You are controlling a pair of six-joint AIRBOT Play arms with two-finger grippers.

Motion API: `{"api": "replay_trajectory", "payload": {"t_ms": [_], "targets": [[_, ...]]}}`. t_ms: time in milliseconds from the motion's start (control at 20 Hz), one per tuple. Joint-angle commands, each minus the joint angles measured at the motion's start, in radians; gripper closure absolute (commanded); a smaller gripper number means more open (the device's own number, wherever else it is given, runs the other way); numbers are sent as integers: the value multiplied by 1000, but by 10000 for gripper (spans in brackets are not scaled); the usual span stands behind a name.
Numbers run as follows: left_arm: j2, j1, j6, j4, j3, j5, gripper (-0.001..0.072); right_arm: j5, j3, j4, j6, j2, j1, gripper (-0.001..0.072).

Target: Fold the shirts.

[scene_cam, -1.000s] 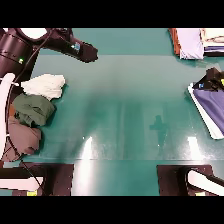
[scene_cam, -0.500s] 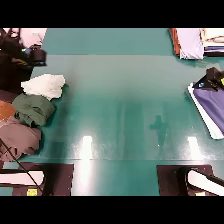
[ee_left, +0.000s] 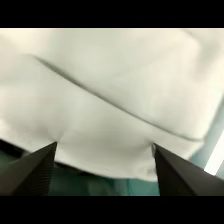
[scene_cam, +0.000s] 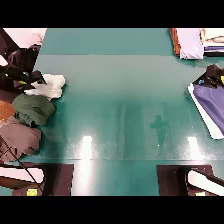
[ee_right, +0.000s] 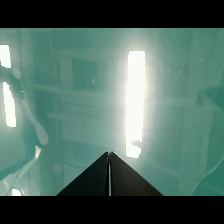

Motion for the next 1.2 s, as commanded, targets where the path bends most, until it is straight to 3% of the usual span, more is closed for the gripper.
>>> {"api": "replay_trajectory", "payload": {"t_ms": [0, 100, 150, 400, 650, 850, 1150], "targets": [[-38, 7, -10, -24, -39, 92, 13, -11, -1, 0, 1, 1, 1, 694], [-37, 7, -9, -32, -33, 95, 596, -12, -1, 0, 1, 1, 1, 694], [-32, 7, -8, -32, -27, 88, 679, -11, -1, 0, 1, 1, 1, 694], [151, 6, 20, -39, 96, 95, 681, -18, 34, 34, 1, 1, 0, 694], [448, -69, 44, -126, 324, 47, 680, -109, 260, 37, 1, 1, 0, 694], [575, -240, 44, -148, 420, 15, 680, -174, 427, 87, 1, 0, 1, 694], [540, -519, 5, -147, 334, -131, 680, -119, 554, 87, 1, 1, 1, 694]]}}
